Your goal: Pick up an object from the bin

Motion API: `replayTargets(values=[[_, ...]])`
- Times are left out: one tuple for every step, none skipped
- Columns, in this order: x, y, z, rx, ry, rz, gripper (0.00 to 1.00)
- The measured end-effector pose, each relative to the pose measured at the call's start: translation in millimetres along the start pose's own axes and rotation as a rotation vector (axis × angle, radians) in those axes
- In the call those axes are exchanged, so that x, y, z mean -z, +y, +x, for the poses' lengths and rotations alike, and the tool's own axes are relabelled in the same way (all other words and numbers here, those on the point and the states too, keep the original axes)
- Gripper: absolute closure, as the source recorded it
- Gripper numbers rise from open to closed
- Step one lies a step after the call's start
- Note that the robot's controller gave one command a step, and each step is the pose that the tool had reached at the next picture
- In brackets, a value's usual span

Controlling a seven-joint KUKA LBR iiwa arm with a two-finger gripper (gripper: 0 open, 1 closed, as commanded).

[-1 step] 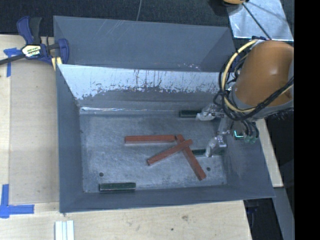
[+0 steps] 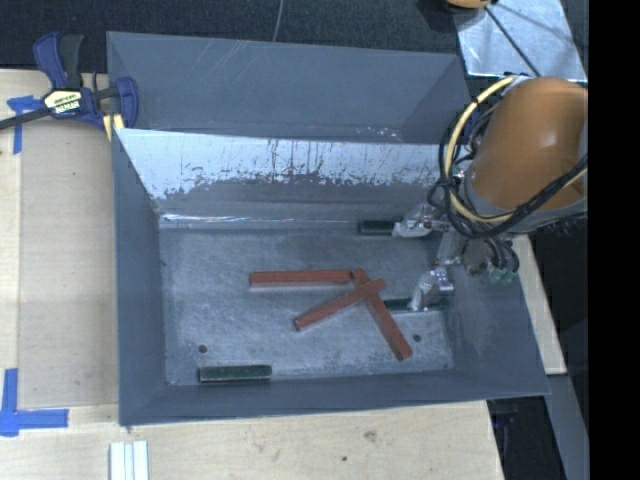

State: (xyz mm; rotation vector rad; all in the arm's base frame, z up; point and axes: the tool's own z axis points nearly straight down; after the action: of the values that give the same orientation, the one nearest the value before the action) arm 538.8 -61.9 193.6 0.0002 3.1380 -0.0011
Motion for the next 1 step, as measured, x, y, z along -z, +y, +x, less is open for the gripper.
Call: replayTargets(values=[[-64.7, 32.2, -0.8, 0.033, -0.005, 0.0, 0.0]])
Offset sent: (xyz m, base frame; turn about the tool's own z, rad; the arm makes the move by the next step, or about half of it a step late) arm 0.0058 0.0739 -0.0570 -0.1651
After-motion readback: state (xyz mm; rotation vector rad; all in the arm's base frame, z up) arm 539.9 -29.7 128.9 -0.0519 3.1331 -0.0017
